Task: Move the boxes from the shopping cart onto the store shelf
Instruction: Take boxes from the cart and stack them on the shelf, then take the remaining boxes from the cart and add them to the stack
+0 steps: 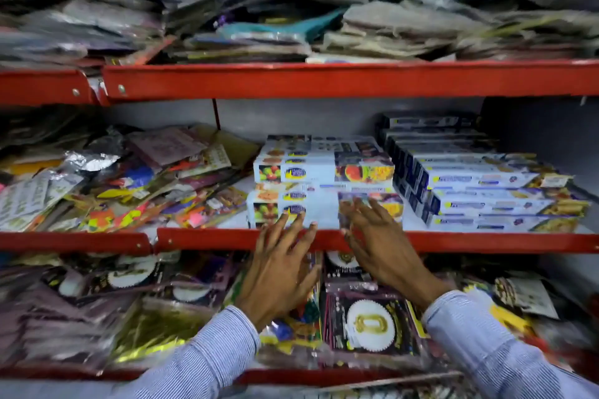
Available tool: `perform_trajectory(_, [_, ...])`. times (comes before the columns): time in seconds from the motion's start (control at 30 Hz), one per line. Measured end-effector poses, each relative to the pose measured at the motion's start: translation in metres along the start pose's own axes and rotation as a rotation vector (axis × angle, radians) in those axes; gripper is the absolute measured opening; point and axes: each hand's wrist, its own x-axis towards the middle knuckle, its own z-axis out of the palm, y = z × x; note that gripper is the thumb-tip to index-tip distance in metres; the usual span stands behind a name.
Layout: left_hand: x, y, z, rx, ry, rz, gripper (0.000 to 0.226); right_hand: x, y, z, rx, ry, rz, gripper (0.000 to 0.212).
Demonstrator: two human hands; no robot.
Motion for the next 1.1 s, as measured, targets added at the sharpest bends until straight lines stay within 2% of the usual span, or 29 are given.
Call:
perform_trajectory(0.17, [-0.088, 0.019, 0.026, -0.113, -0.187, -0.069, 0.064, -0.082, -0.012, 0.036, 0.046, -0.139, 0.118, 0.056])
perform_trajectory(0.37, [-0.193, 0.030, 0.079, -0.284, -0.430, -0.198, 0.048, -0.185, -0.024, 0.114, 0.201, -0.237, 0.220, 0.050])
perform_trajectory(0.5, [-0.257, 0.038, 0.122, -0.373, -0.656, -0.283, 0.029, -0.246, -0.029, 0.174, 0.278, -0.506, 0.316, 0.048])
perform_trajectory(0.57, [-0.286, 0.040, 0.143, -0.398, -0.789, -0.359, 0.032, -0.273, -0.030, 0.209, 0.272, -0.605, 0.337, 0.047])
perform_trajectory(0.67, [-0.325, 0.037, 0.172, -0.352, -0.897, -0.409, 0.032, -0.313, -0.033, 0.262, 0.263, -0.834, 0.380, 0.049])
perform_trajectory(0.8, [-0.362, 0.032, 0.210, -0.368, -1.080, -0.370, 0.035, -0.355, -0.041, 0.332, 0.268, -1.122, 0.385, 0.053])
perform_trajectory(0.87, [-0.374, 0.029, 0.225, -0.385, -1.116, -0.327, 0.036, -0.369, -0.048, 0.357, 0.249, -1.225, 0.387, 0.055])
perform_trajectory(1.1, [-0.408, 0.024, 0.267, -0.384, -1.144, -0.095, 0.023, -0.398, -0.065, 0.421, 0.088, -1.346, 0.188, 0.061])
